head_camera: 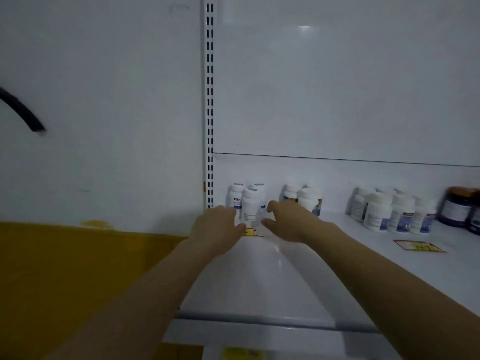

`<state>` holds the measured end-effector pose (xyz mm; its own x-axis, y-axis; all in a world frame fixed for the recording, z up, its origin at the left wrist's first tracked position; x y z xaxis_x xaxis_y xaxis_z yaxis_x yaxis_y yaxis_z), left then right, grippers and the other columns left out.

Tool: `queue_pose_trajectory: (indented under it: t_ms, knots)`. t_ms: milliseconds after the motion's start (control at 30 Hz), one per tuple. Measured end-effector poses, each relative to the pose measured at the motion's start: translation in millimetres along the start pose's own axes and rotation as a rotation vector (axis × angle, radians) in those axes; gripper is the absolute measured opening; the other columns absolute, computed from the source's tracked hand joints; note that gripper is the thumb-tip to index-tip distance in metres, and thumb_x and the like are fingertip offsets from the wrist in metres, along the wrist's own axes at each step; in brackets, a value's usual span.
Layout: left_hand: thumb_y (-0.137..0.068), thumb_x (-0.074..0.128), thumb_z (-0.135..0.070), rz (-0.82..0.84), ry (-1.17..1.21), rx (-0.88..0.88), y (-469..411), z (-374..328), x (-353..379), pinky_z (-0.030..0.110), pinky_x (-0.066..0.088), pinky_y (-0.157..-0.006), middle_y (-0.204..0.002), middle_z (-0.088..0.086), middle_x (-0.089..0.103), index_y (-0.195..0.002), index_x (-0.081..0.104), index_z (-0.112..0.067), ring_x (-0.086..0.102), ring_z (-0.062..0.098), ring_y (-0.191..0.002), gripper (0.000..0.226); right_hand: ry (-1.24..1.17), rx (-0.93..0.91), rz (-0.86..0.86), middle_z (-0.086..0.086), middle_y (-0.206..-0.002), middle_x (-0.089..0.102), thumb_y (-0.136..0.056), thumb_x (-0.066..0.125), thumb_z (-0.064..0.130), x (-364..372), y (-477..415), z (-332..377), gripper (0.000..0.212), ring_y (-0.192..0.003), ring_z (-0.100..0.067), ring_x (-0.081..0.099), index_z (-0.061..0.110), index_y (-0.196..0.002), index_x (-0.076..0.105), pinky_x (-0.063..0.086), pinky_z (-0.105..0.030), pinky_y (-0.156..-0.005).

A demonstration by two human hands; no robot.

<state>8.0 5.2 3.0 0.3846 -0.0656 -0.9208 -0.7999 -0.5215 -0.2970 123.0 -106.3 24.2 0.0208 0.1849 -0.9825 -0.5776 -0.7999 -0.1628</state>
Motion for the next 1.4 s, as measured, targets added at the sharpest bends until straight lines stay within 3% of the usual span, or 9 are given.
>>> queue_pose_trajectory:
  t_ms: [300, 433, 567, 733, 867, 1033, 1200, 1300, 1400]
  knots:
    - [-0.095, 0.043, -0.048, 0.021, -0.104, 0.004, -10.6, 13.2, 11.3, 0.032, 0.044, -0.094, -0.125, 0.004, 0.054, -0.128, 0.049, -0.017, 0.05, 0.02, -0.112, 0.046, -0.035, 0.025, -0.187, -0.015, -0.125, 0.051, -0.1, 0.04, 0.038, -16.4, -61.4, 9.3, 0.043, -0.11, -0.029, 0.052, 0.009, -0.131, 0.046, 0.047, -0.039, -0.093]
    - [-0.095, 0.034, -0.054, 0.071, -0.215, -0.056, -7.2, 18.4, 15.5, 0.034, 0.041, -0.094, -0.123, 0.006, 0.053, -0.123, 0.049, -0.015, 0.048, 0.022, -0.112, 0.05, -0.013, 0.031, -0.151, -0.015, -0.124, 0.049, -0.101, 0.035, 0.04, -7.4, -74.5, 18.1, 0.044, -0.111, -0.029, 0.05, 0.009, -0.13, 0.045, 0.046, -0.038, -0.09]
    - [-0.092, 0.029, -0.063, 0.165, -0.161, -0.099, 0.3, 20.3, 23.5, 0.037, 0.039, -0.102, -0.129, 0.008, 0.049, -0.128, 0.046, -0.012, 0.044, 0.024, -0.12, 0.064, -0.027, 0.046, -0.147, -0.015, -0.12, 0.045, -0.101, 0.034, 0.037, 2.7, -79.6, 25.7, 0.041, -0.106, -0.029, 0.05, 0.007, -0.126, 0.045, 0.044, -0.036, -0.086]
    - [-0.089, 0.02, -0.07, 0.251, -0.156, -0.115, 7.4, 24.0, 36.1, 0.042, 0.019, -0.117, -0.154, 0.012, 0.023, -0.147, 0.023, -0.008, 0.018, 0.028, -0.143, 0.086, -0.089, 0.082, -0.175, -0.015, -0.115, 0.048, -0.101, 0.038, 0.032, 9.5, -85.8, 25.9, 0.031, -0.096, -0.026, 0.051, 0.009, -0.121, 0.045, 0.048, -0.036, -0.084]
    - [-0.09, 0.018, -0.068, 0.257, -0.126, -0.113, 10.4, 23.3, 36.5, 0.041, 0.007, -0.12, -0.159, 0.012, 0.006, -0.151, 0.01, -0.008, 0.004, 0.026, -0.147, 0.086, -0.102, 0.086, -0.172, -0.015, -0.112, 0.051, -0.101, 0.04, 0.029, 9.0, -84.7, 27.0, 0.027, -0.091, -0.025, 0.048, 0.008, -0.117, 0.045, 0.046, -0.035, -0.08]
    - [-0.09, 0.023, -0.069, 0.261, -0.082, -0.119, 9.9, 24.1, 35.3, 0.041, 0.012, -0.119, -0.157, 0.012, 0.015, -0.149, 0.017, -0.007, 0.011, 0.027, -0.145, 0.086, -0.117, 0.021, -0.219, -0.015, -0.112, 0.054, -0.1, 0.045, 0.029, -15.0, -74.1, 28.9, 0.03, -0.095, -0.027, 0.052, 0.005, -0.117, 0.05, 0.042, -0.031, -0.076]
    - [-0.088, 0.053, -0.054, 0.173, 0.175, -0.124, -2.5, 14.0, 10.6, 0.029, 0.042, -0.094, -0.129, 0.004, 0.05, -0.129, 0.044, -0.014, 0.049, 0.018, -0.113, 0.058, -0.316, -0.049, -0.326, -0.01, -0.115, 0.061, -0.093, 0.058, 0.035, -63.6, -56.7, 28.2, 0.032, -0.094, -0.02, 0.054, 0.011, -0.115, 0.059, 0.043, -0.026, -0.074]
    - [-0.087, 0.064, -0.038, 0.101, 0.527, -0.088, -13.4, -2.2, -15.0, 0.023, 0.04, -0.08, -0.117, -0.008, 0.053, -0.121, 0.046, -0.024, 0.05, 0.009, -0.095, 0.041, -0.417, -0.066, -0.363, 0.0, -0.104, 0.06, -0.088, 0.063, 0.04, -87.2, -43.3, 26.0, 0.033, -0.09, -0.013, 0.052, 0.016, -0.111, 0.062, 0.041, -0.019, -0.062]
    - [-0.081, 0.07, -0.033, 0.098, 0.804, -0.074, -27.0, -12.0, -27.8, 0.025, 0.042, -0.082, -0.123, -0.003, 0.056, -0.129, 0.045, -0.019, 0.053, 0.012, -0.102, 0.056, -0.52, -0.069, -0.37, 0.003, -0.098, 0.064, -0.083, 0.066, 0.048, -101.0, -31.8, 20.7, 0.033, -0.089, -0.012, 0.059, 0.02, -0.101, 0.065, 0.047, -0.02, -0.069]
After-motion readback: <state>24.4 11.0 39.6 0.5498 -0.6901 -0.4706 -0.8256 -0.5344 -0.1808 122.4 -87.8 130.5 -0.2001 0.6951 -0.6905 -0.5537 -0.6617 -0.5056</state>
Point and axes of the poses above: each hand's wrist, its own y-axis away from the middle knuckle, its own x-axis out of the palm, z = x × y, the point moved 1 cm from there along -y, towards the middle knuckle
